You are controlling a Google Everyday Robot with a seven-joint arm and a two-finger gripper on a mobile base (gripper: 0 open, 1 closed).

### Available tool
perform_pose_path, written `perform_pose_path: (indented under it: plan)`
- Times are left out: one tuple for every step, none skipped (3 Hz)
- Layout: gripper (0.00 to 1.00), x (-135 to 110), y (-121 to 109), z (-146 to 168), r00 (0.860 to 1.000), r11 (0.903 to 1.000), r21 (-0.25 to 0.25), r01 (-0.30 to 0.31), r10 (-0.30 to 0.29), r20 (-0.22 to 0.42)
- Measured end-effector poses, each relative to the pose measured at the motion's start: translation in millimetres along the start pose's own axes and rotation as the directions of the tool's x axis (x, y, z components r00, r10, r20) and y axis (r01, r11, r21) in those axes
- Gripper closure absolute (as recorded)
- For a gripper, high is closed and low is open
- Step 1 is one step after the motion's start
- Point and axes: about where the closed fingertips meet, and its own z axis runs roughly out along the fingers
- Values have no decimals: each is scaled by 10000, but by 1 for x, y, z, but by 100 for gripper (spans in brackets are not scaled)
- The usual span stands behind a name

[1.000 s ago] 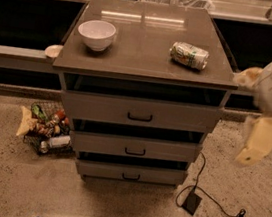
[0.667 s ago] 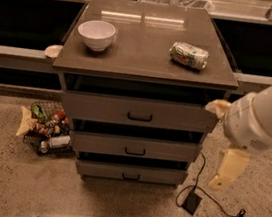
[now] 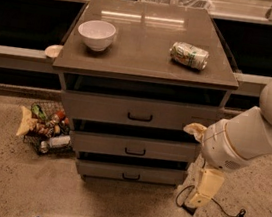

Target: Open bottom drawer

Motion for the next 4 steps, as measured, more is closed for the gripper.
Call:
perform_pose_path:
  plan:
    - [0, 23, 3, 35, 9991, 9991, -410, 56, -73, -414]
    - [0, 55, 13, 95, 9995, 9957, -903, 201, -222, -227]
    - [0, 86, 19, 165, 9977, 9943, -992, 388, -330, 588]
    - [0, 97, 25, 220, 9837, 9940, -1045, 336, -143, 1795]
